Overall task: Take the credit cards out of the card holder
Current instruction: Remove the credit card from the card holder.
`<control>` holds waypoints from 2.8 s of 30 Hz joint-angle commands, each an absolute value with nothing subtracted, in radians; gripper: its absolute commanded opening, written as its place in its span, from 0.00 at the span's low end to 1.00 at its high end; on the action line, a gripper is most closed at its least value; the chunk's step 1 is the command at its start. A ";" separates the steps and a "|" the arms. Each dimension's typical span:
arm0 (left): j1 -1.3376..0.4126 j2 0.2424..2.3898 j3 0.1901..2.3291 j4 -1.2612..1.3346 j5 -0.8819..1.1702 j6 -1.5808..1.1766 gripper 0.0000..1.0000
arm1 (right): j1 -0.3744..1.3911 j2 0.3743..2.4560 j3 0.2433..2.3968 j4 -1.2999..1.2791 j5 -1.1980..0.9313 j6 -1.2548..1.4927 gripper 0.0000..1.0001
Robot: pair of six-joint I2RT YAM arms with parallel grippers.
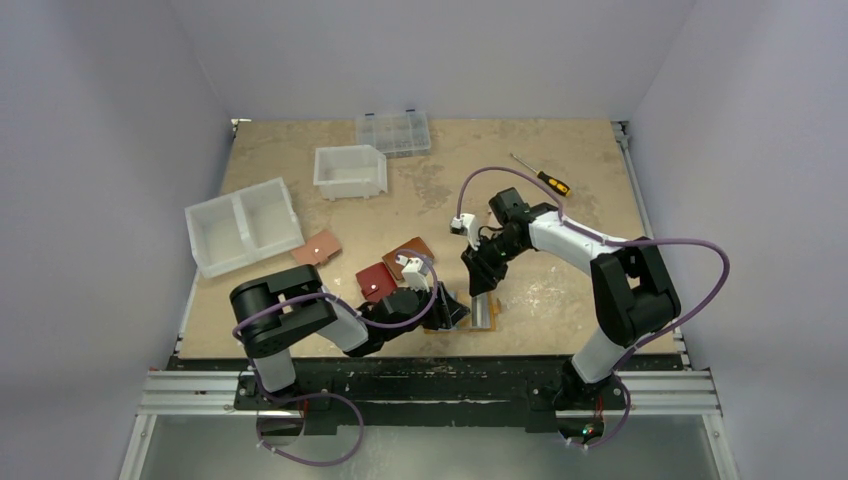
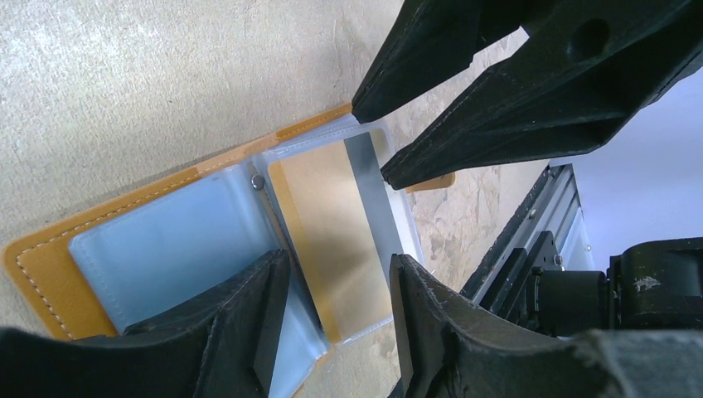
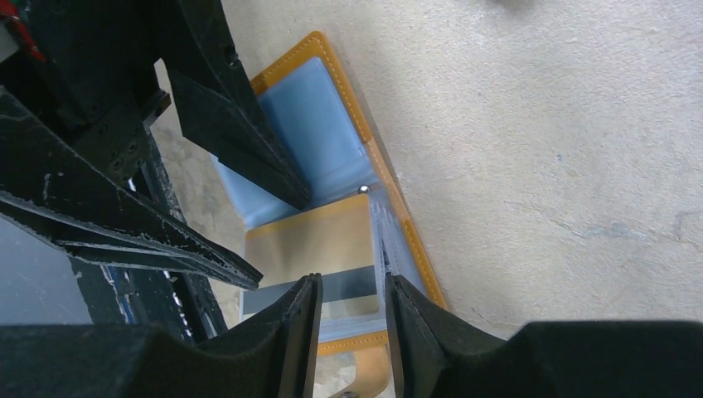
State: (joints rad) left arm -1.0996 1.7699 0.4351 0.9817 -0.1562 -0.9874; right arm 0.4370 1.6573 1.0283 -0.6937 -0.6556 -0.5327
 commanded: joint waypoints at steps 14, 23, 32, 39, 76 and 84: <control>-1.095 1.803 0.473 0.975 -0.103 -0.972 0.63 | 0.434 1.649 1.101 -0.803 -0.822 -0.603 0.39; -1.095 1.784 0.476 0.921 -0.133 -0.989 0.61 | 0.429 1.626 1.076 -0.730 -0.726 -0.526 0.40; -1.094 1.786 0.510 0.868 -0.133 -0.984 0.56 | 0.410 1.614 1.028 -0.652 -0.551 -0.467 0.45; -1.095 1.780 0.550 0.754 -0.154 -0.983 0.53 | 0.409 1.597 1.012 -0.690 -0.502 -0.536 0.45; -1.094 1.769 0.464 0.910 -0.127 -0.985 0.56 | 0.532 1.641 0.945 -0.733 -0.398 -0.671 0.11; -1.094 1.801 0.466 0.940 -0.109 -1.001 0.57 | 0.537 1.640 0.951 -0.701 -0.413 -0.634 0.14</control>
